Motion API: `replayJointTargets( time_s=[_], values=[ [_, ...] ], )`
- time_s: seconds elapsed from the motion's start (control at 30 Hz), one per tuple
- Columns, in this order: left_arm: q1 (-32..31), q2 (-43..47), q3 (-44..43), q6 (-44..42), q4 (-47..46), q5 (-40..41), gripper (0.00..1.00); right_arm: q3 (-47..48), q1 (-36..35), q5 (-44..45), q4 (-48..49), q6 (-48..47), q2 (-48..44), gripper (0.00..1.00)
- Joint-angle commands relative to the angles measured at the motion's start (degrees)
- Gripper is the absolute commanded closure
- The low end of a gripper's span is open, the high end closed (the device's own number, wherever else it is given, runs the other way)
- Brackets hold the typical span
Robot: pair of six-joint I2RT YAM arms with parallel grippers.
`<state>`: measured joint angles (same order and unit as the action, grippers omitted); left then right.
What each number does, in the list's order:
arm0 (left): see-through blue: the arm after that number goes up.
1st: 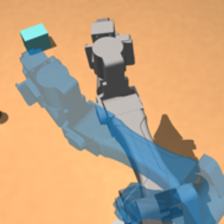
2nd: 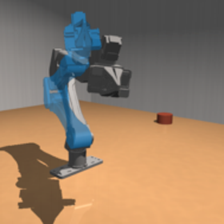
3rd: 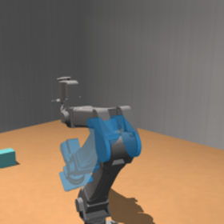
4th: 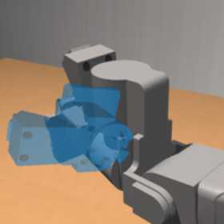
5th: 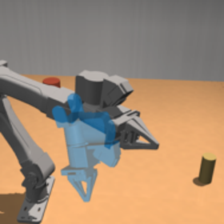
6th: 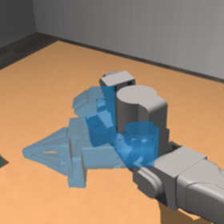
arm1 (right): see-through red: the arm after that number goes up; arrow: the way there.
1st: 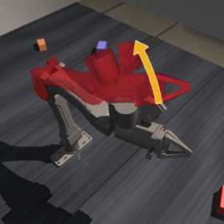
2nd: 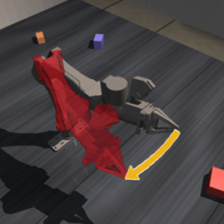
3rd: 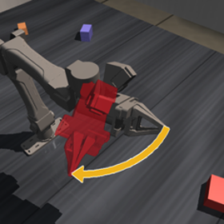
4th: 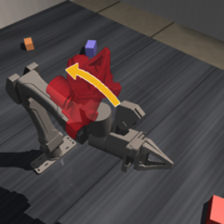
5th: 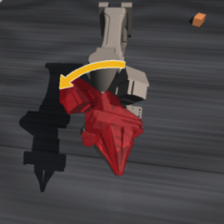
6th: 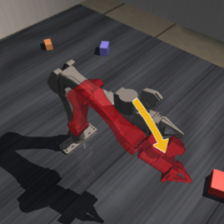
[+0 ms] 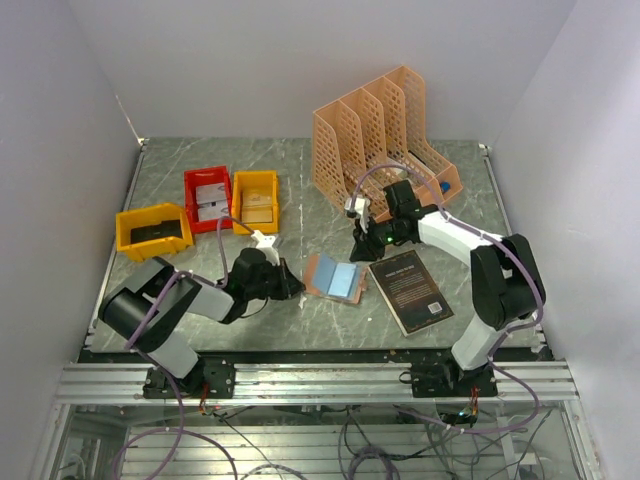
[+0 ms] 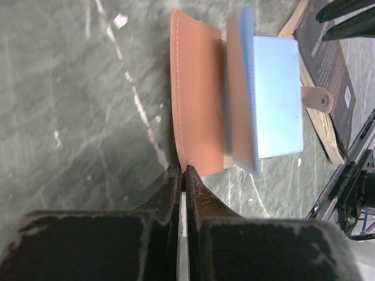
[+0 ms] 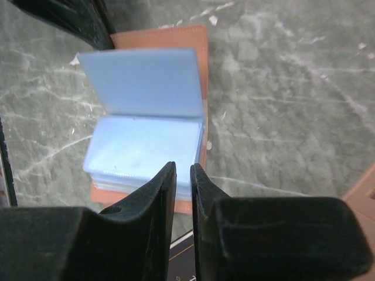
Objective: Put the credit cards into the card holder
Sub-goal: Open the card holder at the center of the board.
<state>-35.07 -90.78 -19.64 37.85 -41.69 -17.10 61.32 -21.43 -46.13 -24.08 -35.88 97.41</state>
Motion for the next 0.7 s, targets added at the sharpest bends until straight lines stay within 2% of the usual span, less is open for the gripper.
replayJointTargets(
  time_s=[0.0, 0.27, 0.43, 0.53, 0.67],
  values=[
    [0.0, 1.3, 2.9, 3.1, -0.9, 2.8, 0.93, 1.4, -0.4, 1.3, -6.7, -3.9, 2.9, 0.84],
    [0.0, 2.0, 4.6, 5.1, -3.4, 3.2, 0.93, 4.0, -1.1, 6.3, -11.0, -4.3, 7.6, 0.85],
    [-0.1, 2.0, 5.5, 7.1, -5.8, 2.8, 0.93, 5.3, -1.0, 6.1, -14.9, -8.7, 5.9, 0.83],
    [-0.1, 2.7, 6.6, 8.2, -6.1, 3.5, 0.93, 4.8, 0.2, 0.8, -15.9, -10.2, 2.2, 0.72],
    [-0.2, 4.5, 8.9, 11.5, -7.3, 6.6, 0.93, 3.2, 3.3, -5.6, -14.0, -7.0, -0.4, 0.52]
  ],
)
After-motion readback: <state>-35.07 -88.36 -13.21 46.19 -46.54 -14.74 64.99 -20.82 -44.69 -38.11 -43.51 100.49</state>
